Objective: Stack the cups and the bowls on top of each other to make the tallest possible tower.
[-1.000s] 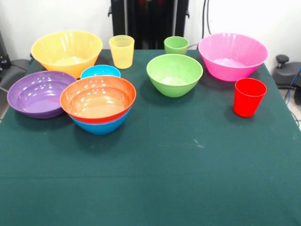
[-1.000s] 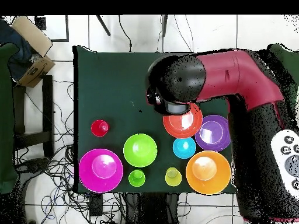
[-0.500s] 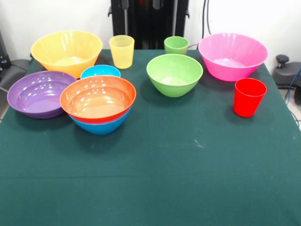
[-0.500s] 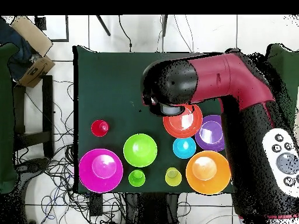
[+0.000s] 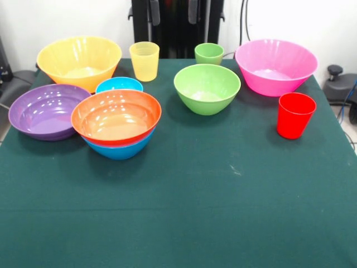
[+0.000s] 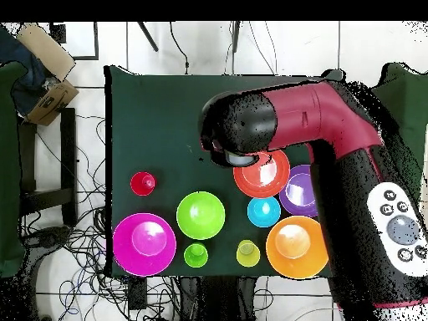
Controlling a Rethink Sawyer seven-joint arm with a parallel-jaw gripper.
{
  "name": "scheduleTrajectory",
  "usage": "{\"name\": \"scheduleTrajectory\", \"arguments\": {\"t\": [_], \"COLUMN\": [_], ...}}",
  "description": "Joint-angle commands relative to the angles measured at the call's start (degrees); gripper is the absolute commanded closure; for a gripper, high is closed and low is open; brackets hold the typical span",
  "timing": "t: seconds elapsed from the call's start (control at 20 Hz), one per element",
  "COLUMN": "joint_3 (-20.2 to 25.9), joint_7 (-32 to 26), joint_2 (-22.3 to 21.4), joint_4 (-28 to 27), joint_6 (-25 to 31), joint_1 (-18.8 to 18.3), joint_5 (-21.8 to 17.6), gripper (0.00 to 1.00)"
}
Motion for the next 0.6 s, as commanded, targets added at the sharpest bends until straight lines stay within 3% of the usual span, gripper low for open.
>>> {"name": "scheduleTrajectory", "arguments": {"t": [0.05, 0.6], "joint_3": [-2.58, -2.76], "joint_7": [-6.0, -5.59], "joint_2": [3.87, 4.79], "joint_4": [4.77, 4.75], "joint_6": [-2.36, -3.35], "joint_1": [2.17, 2.39], "joint_5": [-3.01, -3.64], "gripper": [0.0, 0.0]}}
